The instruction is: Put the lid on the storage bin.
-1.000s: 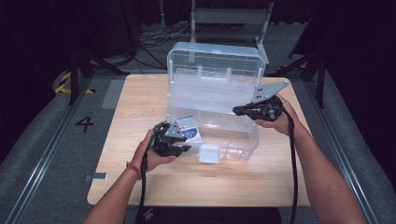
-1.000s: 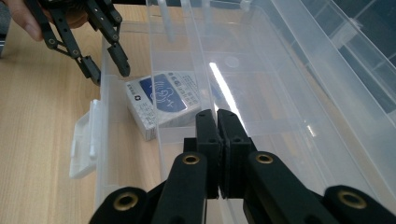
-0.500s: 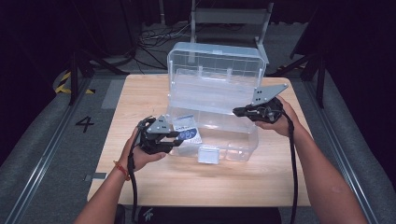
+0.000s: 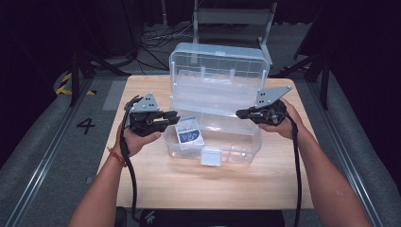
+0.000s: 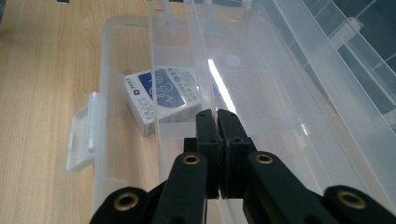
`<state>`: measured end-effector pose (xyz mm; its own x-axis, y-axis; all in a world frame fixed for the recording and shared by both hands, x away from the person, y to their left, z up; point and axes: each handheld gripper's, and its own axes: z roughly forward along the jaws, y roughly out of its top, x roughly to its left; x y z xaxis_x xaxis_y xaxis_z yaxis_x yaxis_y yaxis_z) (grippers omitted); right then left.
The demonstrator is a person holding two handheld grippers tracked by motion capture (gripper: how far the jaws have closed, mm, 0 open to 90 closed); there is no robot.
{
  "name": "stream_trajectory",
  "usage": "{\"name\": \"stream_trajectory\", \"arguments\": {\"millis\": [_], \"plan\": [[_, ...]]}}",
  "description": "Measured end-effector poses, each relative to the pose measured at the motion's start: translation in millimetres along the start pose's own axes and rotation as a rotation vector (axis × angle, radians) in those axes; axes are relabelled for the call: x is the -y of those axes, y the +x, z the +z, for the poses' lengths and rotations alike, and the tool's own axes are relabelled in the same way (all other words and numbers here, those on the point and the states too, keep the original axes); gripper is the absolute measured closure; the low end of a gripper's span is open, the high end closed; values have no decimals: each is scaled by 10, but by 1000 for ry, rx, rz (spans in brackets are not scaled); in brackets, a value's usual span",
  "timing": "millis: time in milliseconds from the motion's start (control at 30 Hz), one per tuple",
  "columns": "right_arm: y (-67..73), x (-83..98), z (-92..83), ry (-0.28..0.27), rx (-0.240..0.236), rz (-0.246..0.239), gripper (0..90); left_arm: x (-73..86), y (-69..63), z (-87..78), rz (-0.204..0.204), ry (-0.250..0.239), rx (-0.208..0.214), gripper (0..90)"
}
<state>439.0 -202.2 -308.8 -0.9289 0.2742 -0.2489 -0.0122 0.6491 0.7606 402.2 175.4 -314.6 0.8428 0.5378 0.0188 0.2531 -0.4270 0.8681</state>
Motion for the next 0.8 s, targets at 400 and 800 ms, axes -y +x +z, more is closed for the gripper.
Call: {"name": "stream_trajectory", "arguments": {"millis": [400, 800], "plan": [[40, 27, -6, -6, -3, 1, 891, -196, 188, 35, -5, -61, -46, 854], [81, 64, -11, -21, -9, 15, 891, -317, 433, 159, 0, -44, -134, 893]]}}
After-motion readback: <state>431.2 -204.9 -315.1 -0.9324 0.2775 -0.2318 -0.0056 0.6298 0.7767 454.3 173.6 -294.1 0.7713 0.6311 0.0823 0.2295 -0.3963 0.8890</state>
